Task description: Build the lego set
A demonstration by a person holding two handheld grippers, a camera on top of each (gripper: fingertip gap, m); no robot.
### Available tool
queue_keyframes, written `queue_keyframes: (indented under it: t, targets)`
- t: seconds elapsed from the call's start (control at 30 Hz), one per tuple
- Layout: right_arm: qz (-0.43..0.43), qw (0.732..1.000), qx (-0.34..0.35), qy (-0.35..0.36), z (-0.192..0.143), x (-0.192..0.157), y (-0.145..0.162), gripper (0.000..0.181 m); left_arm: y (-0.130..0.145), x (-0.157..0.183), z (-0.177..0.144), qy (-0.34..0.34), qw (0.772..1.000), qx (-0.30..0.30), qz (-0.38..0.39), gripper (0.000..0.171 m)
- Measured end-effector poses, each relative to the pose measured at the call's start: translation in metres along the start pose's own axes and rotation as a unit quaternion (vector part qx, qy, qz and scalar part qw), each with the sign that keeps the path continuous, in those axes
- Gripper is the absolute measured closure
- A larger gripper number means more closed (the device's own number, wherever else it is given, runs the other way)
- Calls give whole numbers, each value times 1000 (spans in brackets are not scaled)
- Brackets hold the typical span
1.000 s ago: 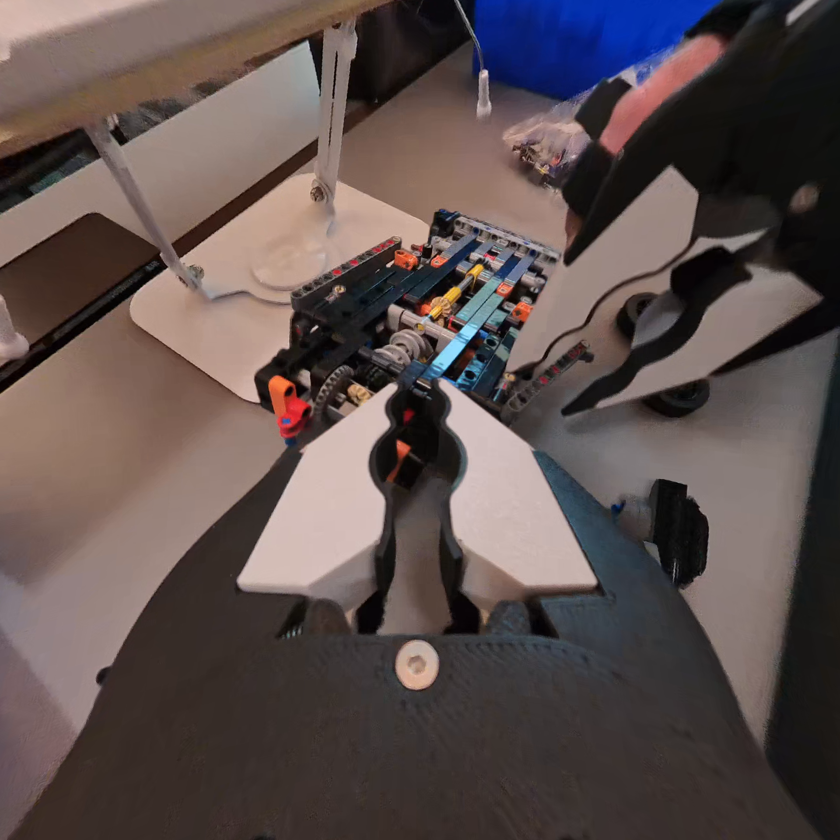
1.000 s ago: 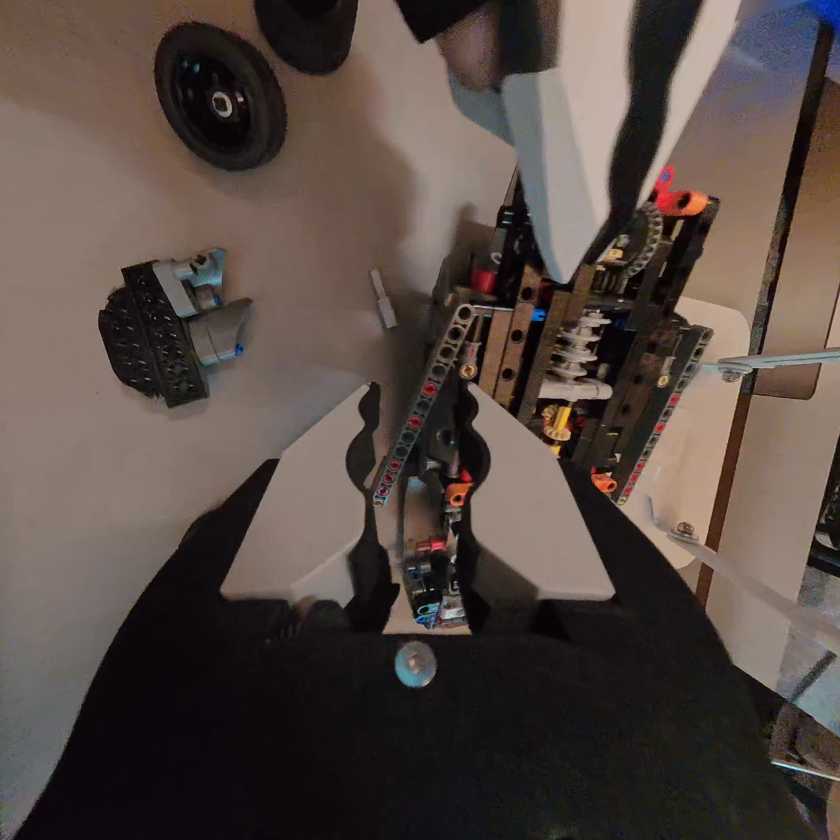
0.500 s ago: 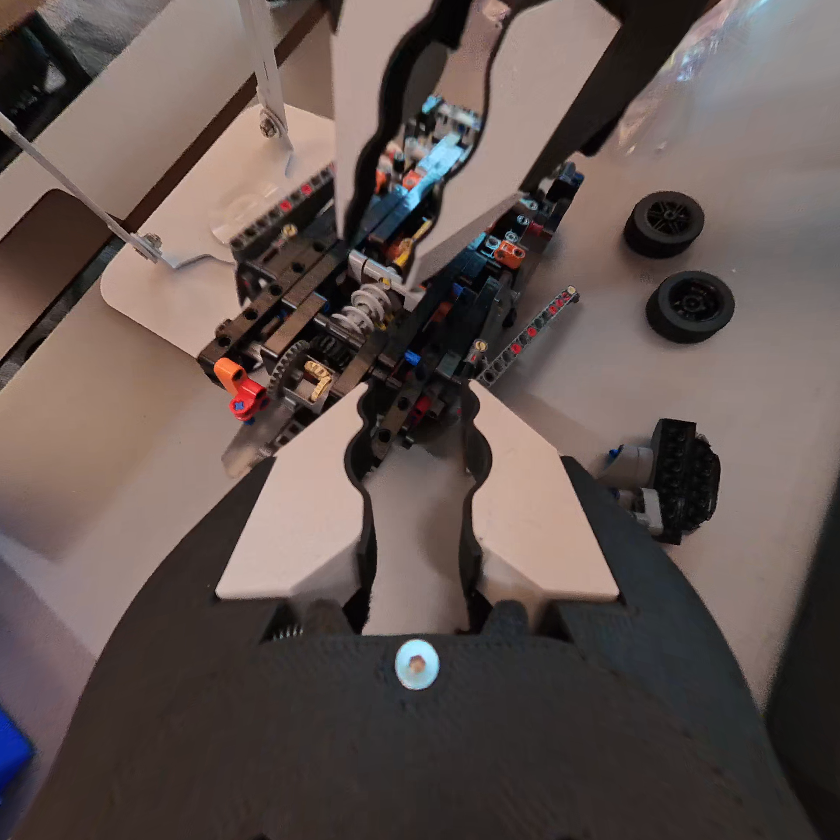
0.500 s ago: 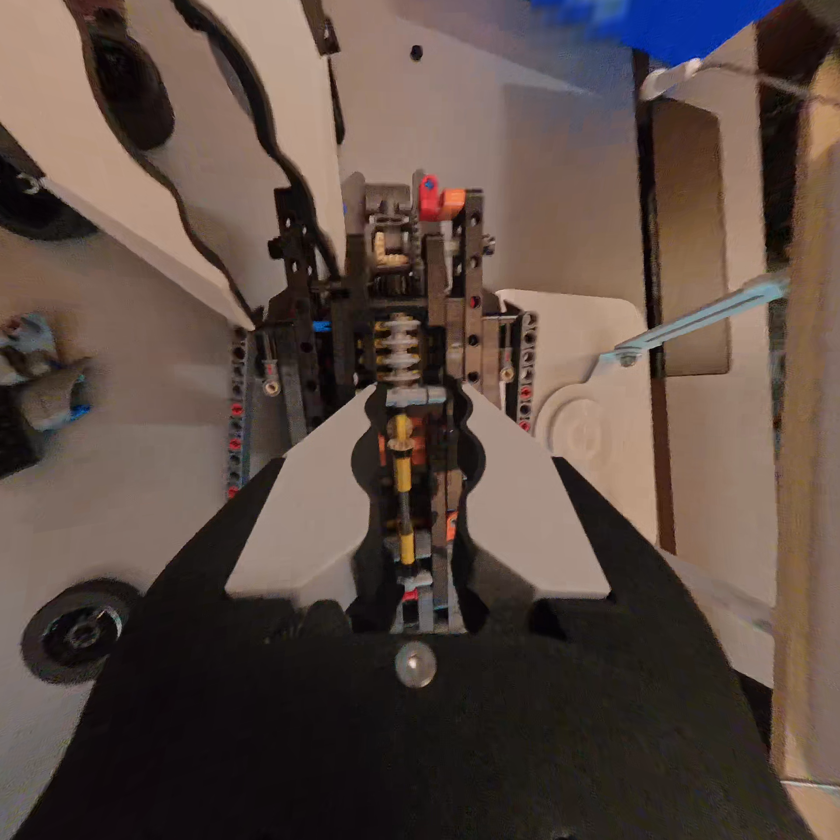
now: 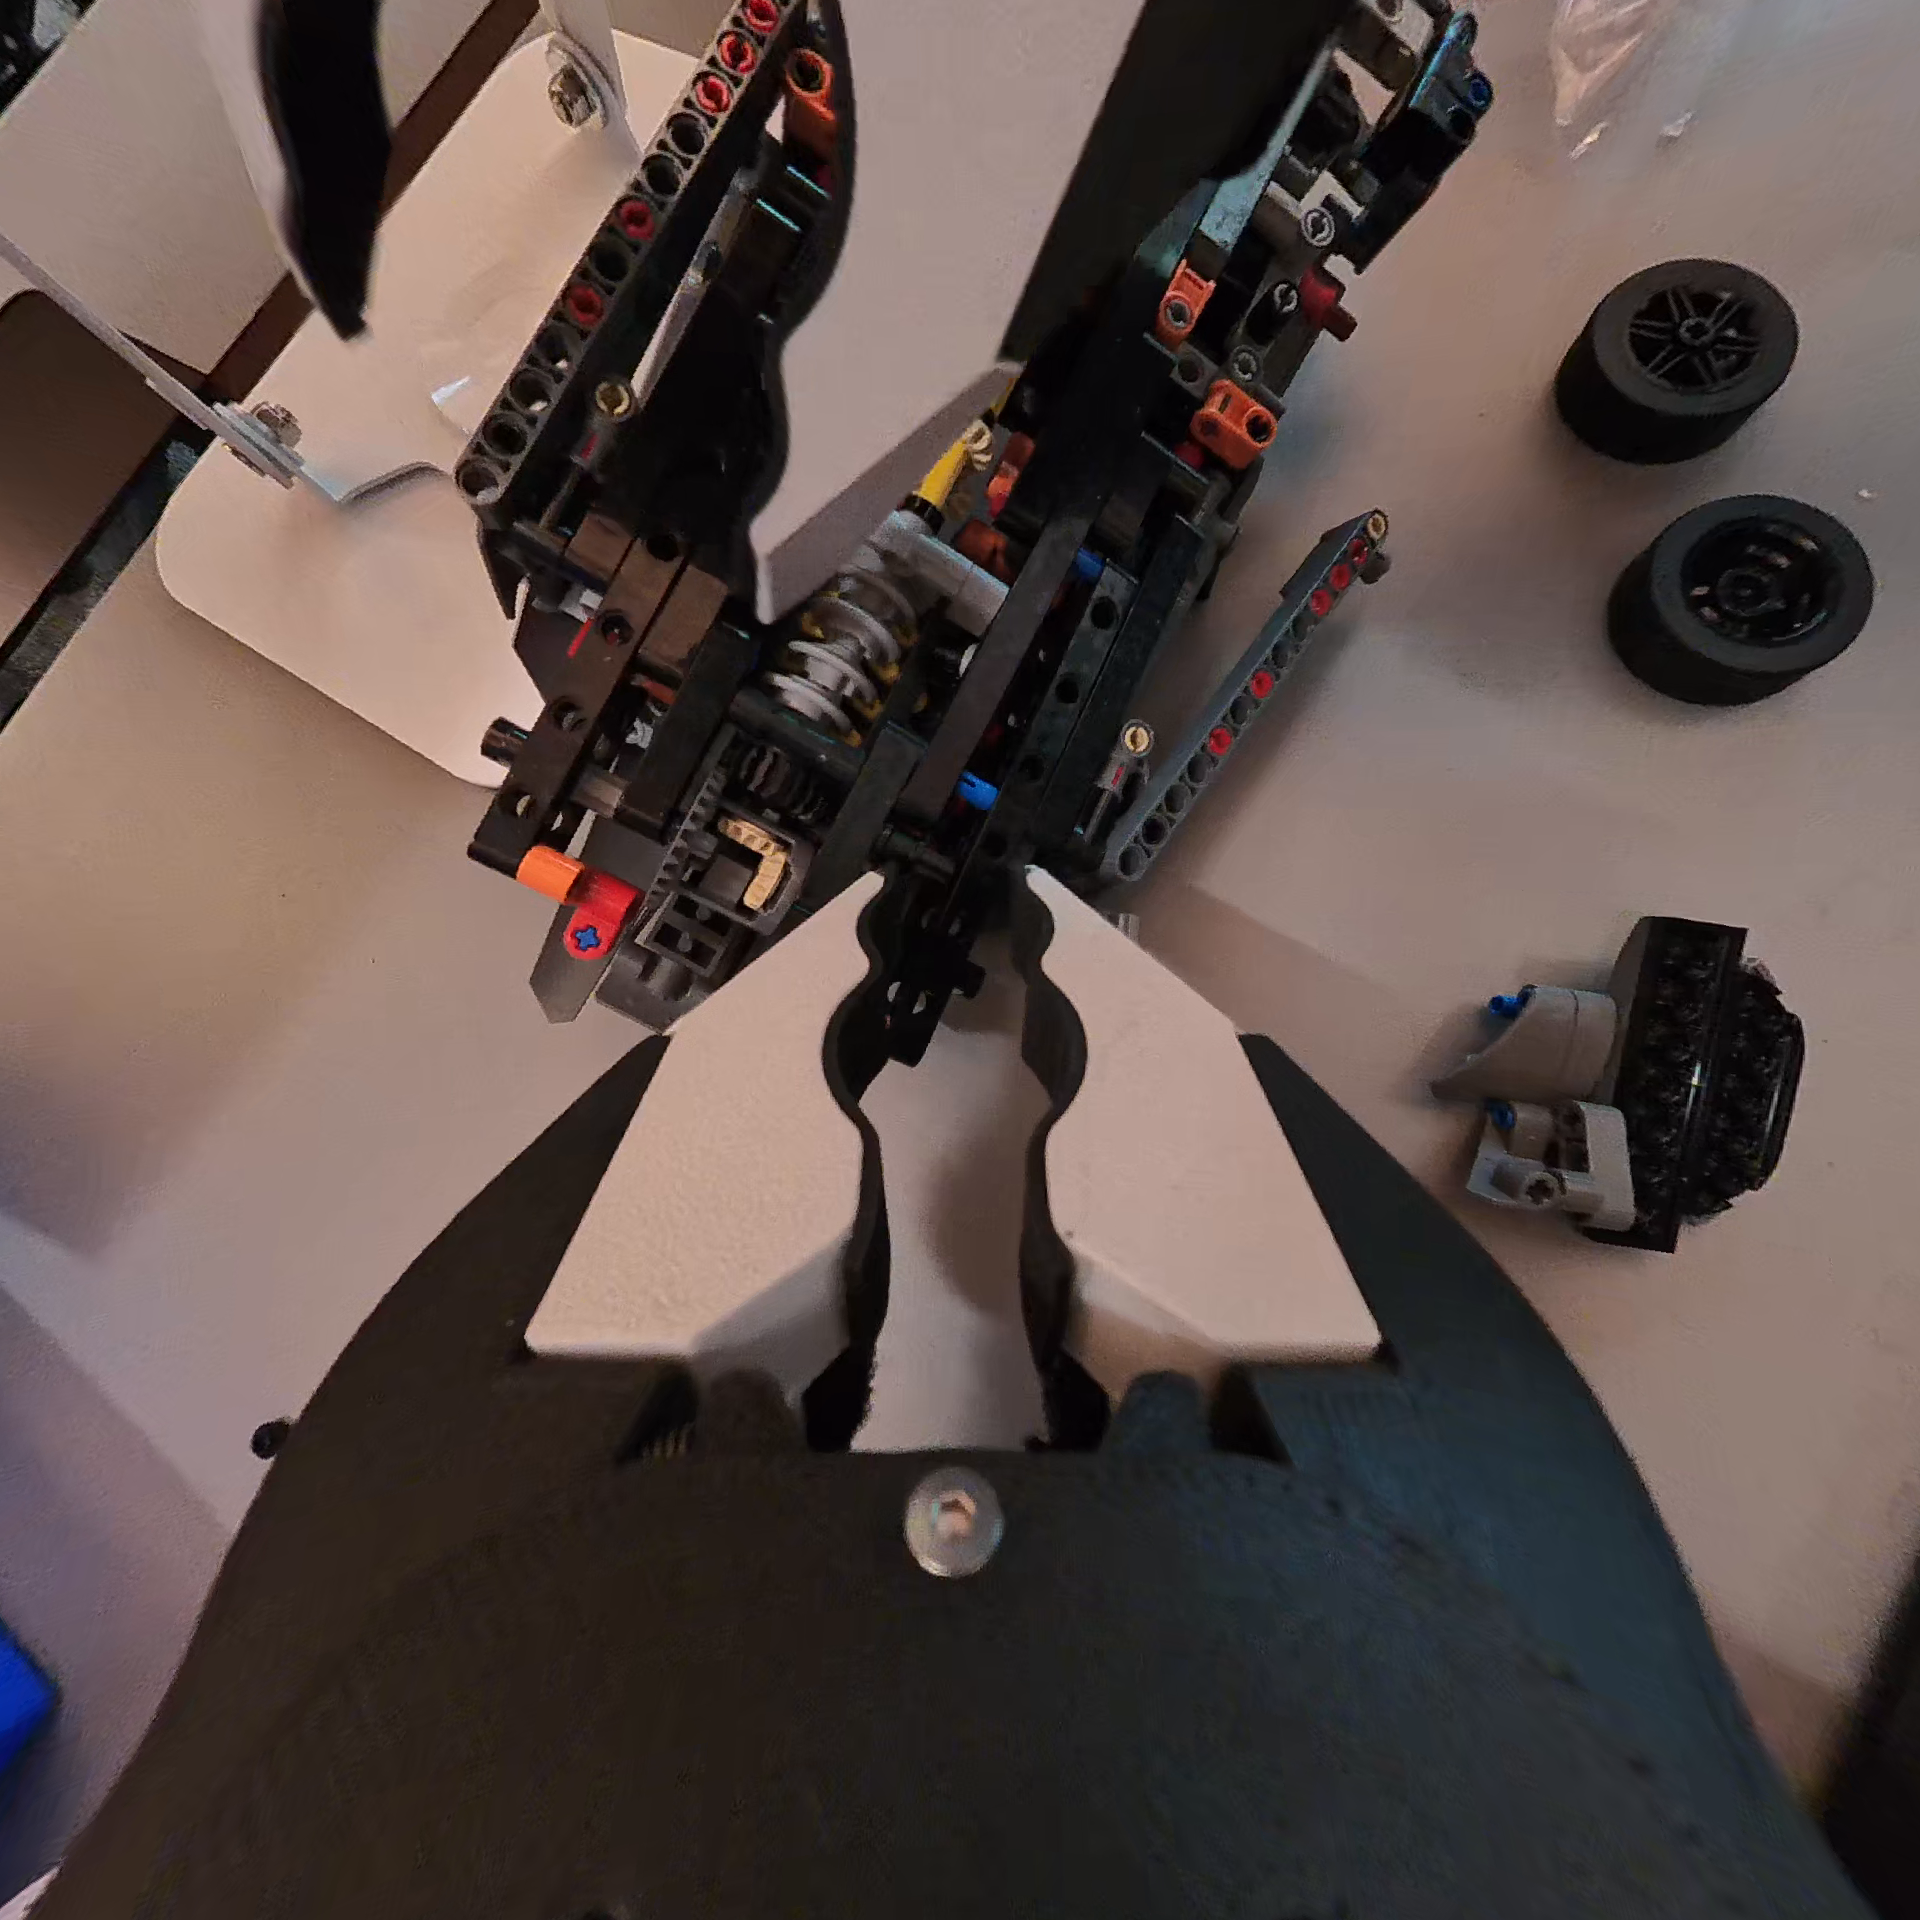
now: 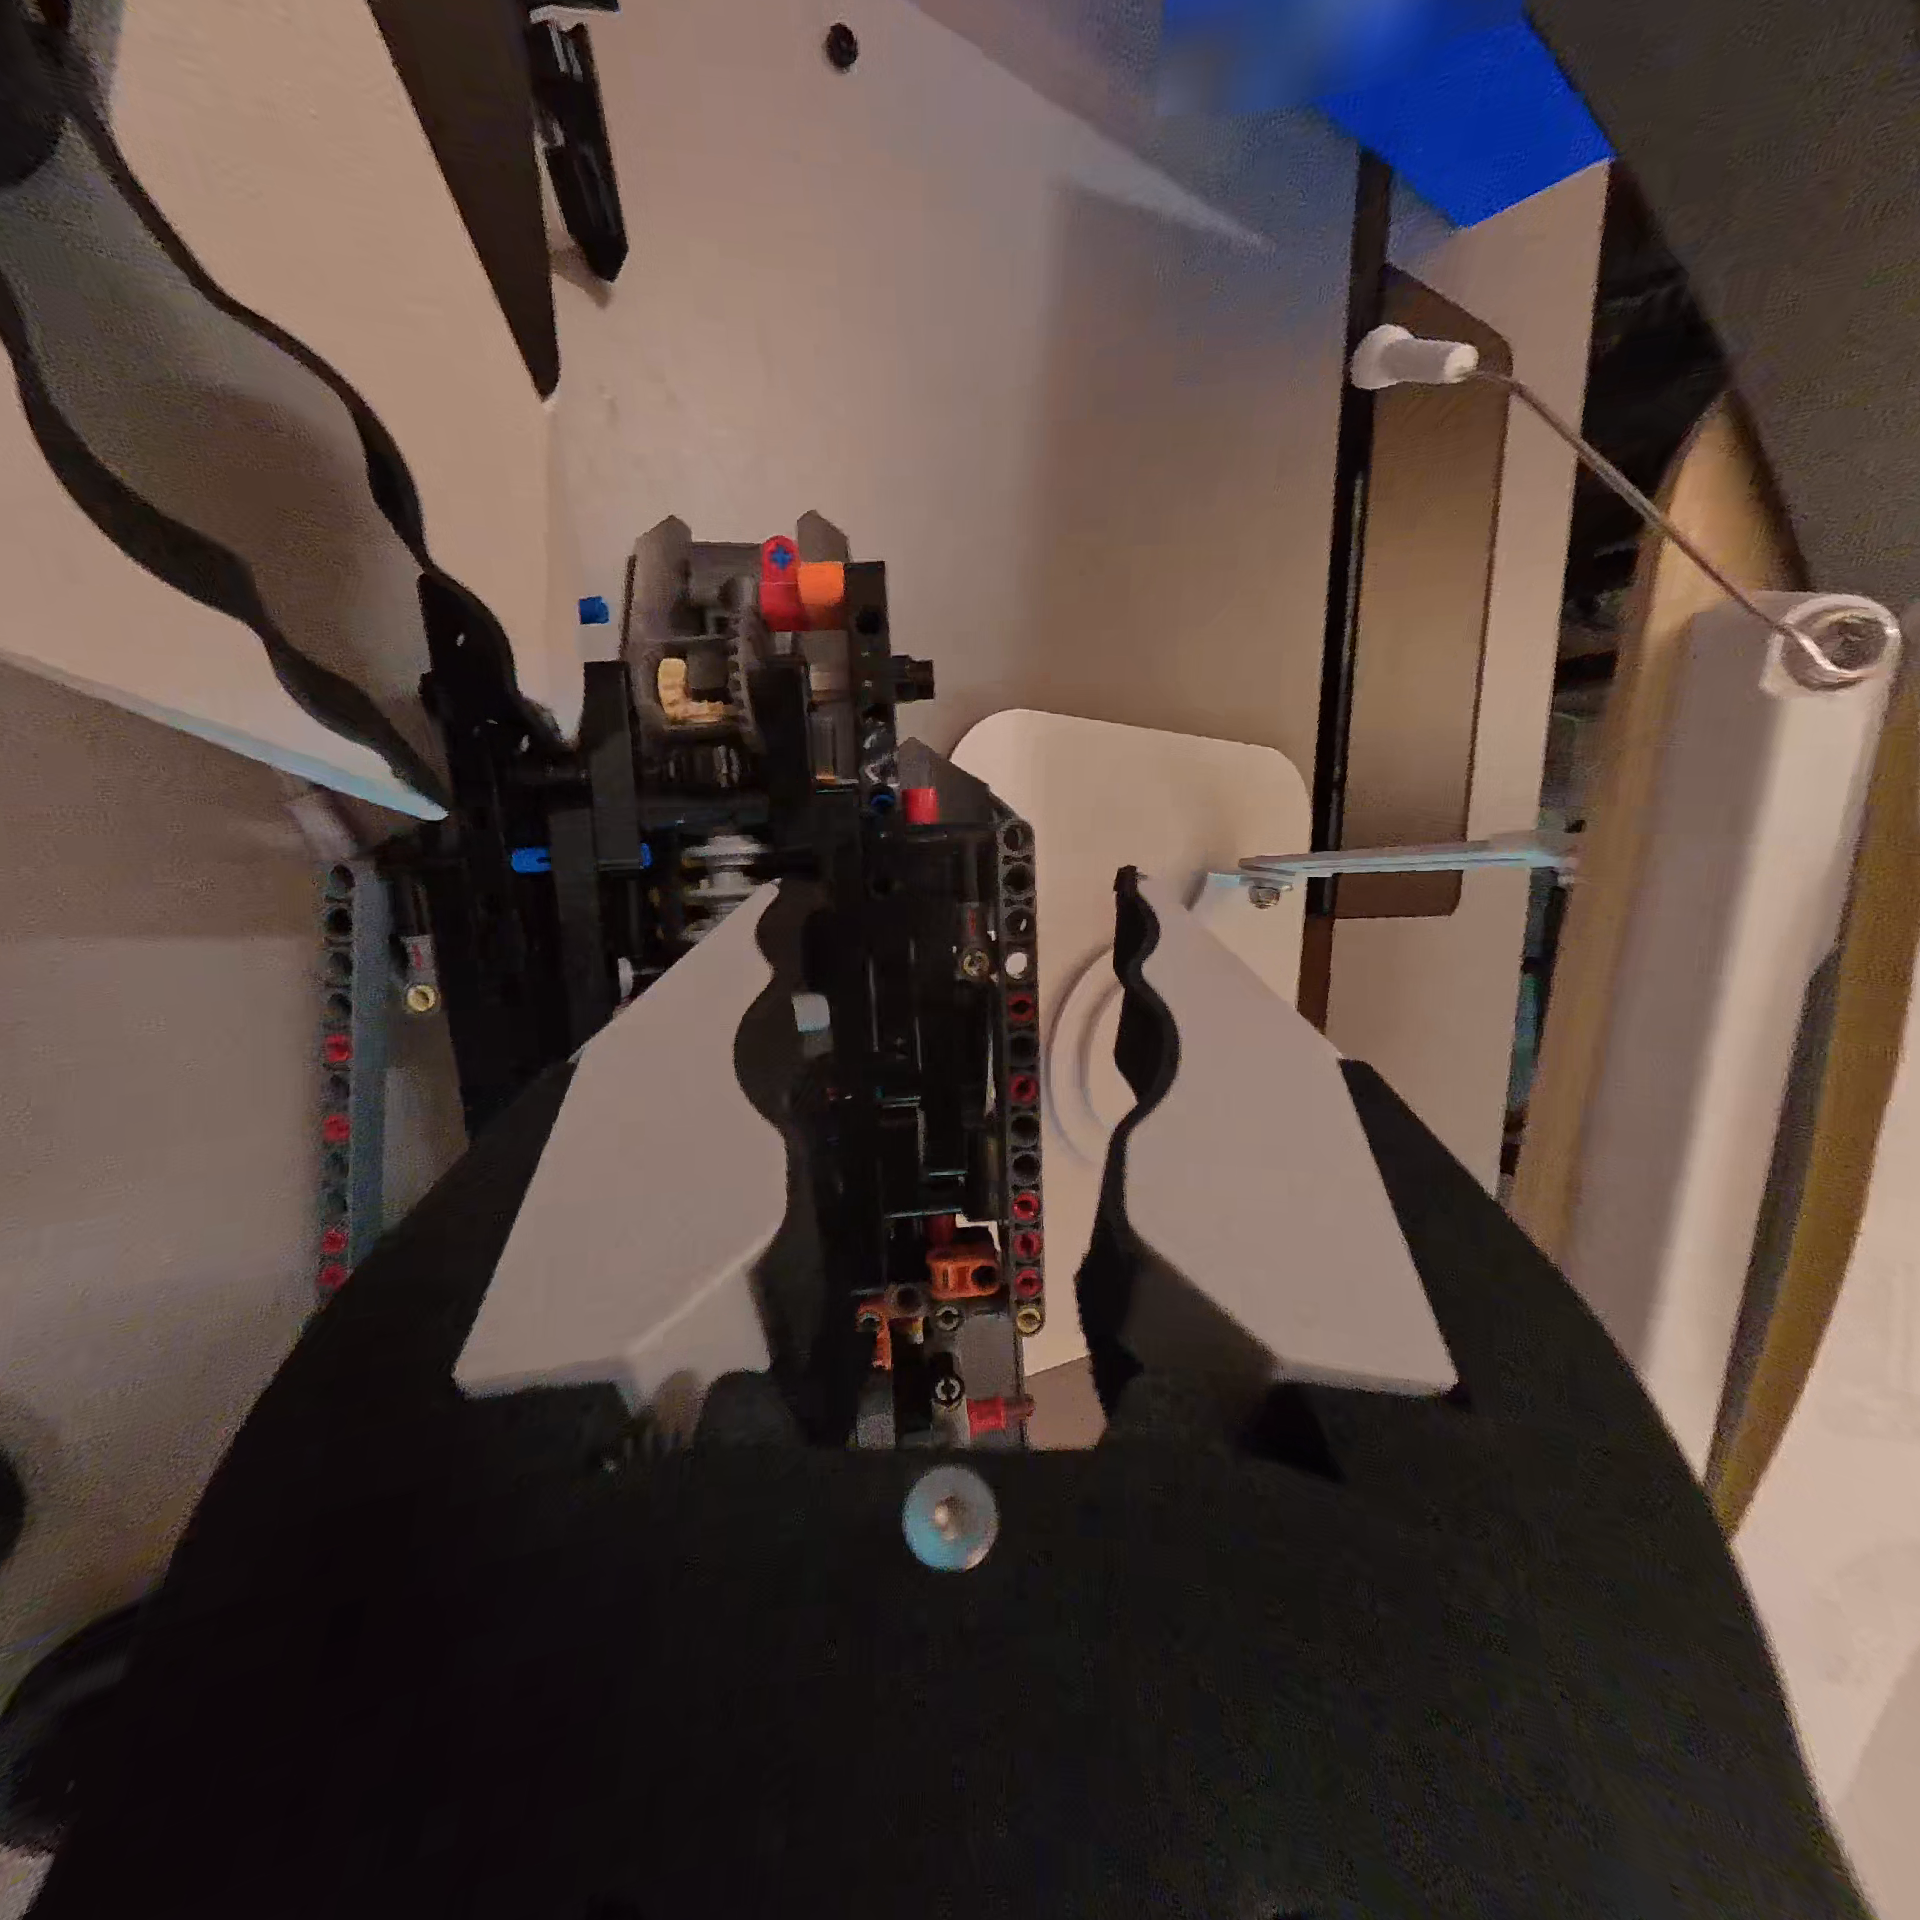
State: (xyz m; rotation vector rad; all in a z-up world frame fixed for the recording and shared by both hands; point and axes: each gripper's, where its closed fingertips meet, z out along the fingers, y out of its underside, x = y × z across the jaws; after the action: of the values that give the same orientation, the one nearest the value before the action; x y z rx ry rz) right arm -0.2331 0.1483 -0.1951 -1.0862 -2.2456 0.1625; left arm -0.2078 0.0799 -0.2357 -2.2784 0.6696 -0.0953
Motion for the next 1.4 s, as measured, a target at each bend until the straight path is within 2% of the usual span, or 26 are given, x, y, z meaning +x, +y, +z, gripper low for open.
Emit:
queue_keyframes:
  t: [0.1,0.13,0.27,0.33,0.43,0.73,0.97,1.03,1.07,1.17,1.23,1.37,1.4]
  targets:
    - [-14,999,-30,-9,8,-2,10,129,-1,1,1,3,1000,3,-2,154]
    - [-18,999,-46,-8,12,-3,15,137,-1,1,2,5,1000,3,-3,153]
    - [3,999,-35,-4,15,-1,15,138,12,3,11,13,999,-30,-14,151]
    - [17,999,-30,-6,14,-1,17,138,11,1,11,11,999,-32,-12,157]
    - [49,998,-23,-10,14,1,19,139,10,2,13,20,999,-24,-21,159]
    - [157,987,-12,-28,16,9,32,139,11,11,14,16,999,-47,11,162]
    - [134,991,-15,-25,4,-2,36,139,9,17,10,29,998,-47,32,162]
    - [107,994,-19,-14,-1,-4,35,139,4,18,10,29,998,-39,28,154]
    - [99,995,-17,-16,-2,-5,34,139,3,20,11,30,998,-39,30,143]
    - [104,994,-20,-20,-6,-8,36,139,2,31,17,43,997,-55,44,130]
    - [108,994,-16,-17,-8,-8,36,139,4,35,24,38,995,-70,62,129]
    - [123,992,-8,-8,-20,-2,38,140,1,32,32,16,993,-74,85,137]
    - [124,992,-5,-8,-24,-2,39,140,0,27,30,5,994,-71,87,153]
